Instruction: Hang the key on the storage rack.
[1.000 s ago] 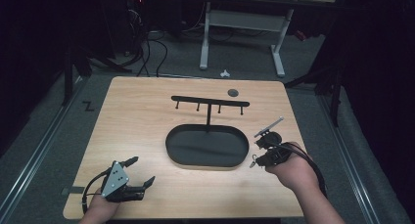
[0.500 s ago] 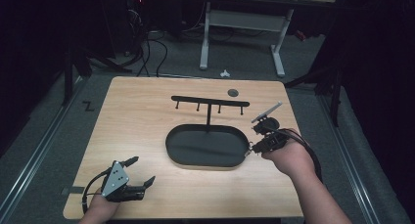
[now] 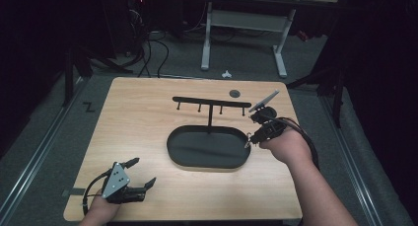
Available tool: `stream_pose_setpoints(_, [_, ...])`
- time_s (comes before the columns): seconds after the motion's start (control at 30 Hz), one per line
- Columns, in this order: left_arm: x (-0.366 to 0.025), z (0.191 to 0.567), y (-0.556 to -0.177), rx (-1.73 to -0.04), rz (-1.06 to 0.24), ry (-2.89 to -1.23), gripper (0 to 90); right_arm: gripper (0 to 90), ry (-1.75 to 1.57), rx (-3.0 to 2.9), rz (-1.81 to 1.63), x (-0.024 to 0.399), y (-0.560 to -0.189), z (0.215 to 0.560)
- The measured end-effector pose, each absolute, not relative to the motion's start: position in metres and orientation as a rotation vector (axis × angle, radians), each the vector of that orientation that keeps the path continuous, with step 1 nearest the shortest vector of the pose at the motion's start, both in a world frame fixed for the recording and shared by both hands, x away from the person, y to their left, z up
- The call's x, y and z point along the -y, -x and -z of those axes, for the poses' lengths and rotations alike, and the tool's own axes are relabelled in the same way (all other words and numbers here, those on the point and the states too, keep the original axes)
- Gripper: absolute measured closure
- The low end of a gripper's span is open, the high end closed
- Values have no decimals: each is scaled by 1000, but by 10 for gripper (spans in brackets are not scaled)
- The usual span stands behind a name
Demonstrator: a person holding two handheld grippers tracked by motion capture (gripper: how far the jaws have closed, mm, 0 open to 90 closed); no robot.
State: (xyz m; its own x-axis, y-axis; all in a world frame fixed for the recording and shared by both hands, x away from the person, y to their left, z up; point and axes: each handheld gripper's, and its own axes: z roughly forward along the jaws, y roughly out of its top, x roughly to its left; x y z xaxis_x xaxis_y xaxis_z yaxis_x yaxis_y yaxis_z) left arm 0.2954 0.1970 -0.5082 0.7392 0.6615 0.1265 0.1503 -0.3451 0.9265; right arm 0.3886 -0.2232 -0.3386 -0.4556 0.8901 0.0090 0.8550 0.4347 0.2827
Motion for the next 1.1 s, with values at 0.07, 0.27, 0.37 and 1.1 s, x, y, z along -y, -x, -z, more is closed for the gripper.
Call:
stream_pose_setpoints(0.07, [-197,508,-295,-626,-604,-1880,151,882,-1568,-2532,-376,221,-392,336])
stream_pose_setpoints(0.27, [-197,508,-295,-625,-604,-1881,151,882,-1563,-2527,-380,214,-401,330])
stream_pose_setpoints(0.37, [-198,508,-295,-625,-603,-1883,151,882,-1553,-2531,-378,211,-405,329])
stream_pose_setpoints(1.1, [-197,508,-294,-619,-594,-1885,151,882,-1569,-2488,-406,206,-426,309])
